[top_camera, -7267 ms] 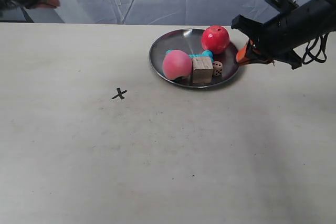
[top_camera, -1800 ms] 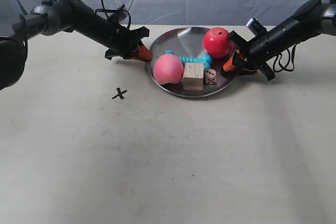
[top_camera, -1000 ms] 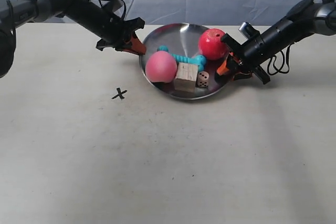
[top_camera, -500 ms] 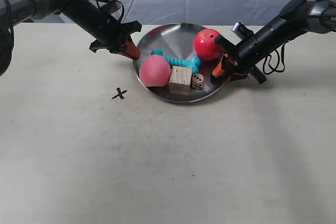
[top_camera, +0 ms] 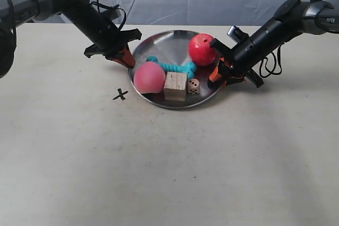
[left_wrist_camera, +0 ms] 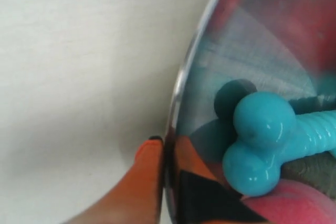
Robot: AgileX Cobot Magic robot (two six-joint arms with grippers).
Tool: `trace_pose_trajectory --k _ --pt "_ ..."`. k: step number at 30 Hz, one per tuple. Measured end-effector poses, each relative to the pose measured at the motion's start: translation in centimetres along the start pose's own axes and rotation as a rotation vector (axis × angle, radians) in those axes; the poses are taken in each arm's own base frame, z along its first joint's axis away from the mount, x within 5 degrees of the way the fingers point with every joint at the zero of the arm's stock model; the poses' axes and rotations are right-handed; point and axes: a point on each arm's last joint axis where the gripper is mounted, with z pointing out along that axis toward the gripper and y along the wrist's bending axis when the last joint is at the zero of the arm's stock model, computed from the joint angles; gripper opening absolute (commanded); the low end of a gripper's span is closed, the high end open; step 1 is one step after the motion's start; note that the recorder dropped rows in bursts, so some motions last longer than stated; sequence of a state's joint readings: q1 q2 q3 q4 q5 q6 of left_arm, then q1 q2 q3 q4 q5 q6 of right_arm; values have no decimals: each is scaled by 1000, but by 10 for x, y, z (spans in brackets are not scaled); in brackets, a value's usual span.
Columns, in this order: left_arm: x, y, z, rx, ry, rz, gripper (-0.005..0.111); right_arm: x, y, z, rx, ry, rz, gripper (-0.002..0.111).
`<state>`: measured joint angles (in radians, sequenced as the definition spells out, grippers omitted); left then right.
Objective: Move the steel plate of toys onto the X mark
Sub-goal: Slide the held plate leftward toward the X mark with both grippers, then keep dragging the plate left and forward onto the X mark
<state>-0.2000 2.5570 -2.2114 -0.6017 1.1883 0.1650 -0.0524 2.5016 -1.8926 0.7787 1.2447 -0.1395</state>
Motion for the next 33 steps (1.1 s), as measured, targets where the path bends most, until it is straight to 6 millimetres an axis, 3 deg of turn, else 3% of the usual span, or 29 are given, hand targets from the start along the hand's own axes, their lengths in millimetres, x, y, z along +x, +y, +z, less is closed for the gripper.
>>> trace_pose_trajectory --k 5,14,26,33 --pt "-1 2 -3 14 -6 -16 0 1 5 -4 -1 -11 -9 0" --pt "-5 6 -33 54 -46 -44 0 2 16 -9 -49 -25 14 0" --pt "3 10 -32 46 -21 -81 0 7 30 -12 -13 -34 12 0" --pt "8 10 -46 8 -24 -74 0 13 46 -8 8 -32 -19 0"
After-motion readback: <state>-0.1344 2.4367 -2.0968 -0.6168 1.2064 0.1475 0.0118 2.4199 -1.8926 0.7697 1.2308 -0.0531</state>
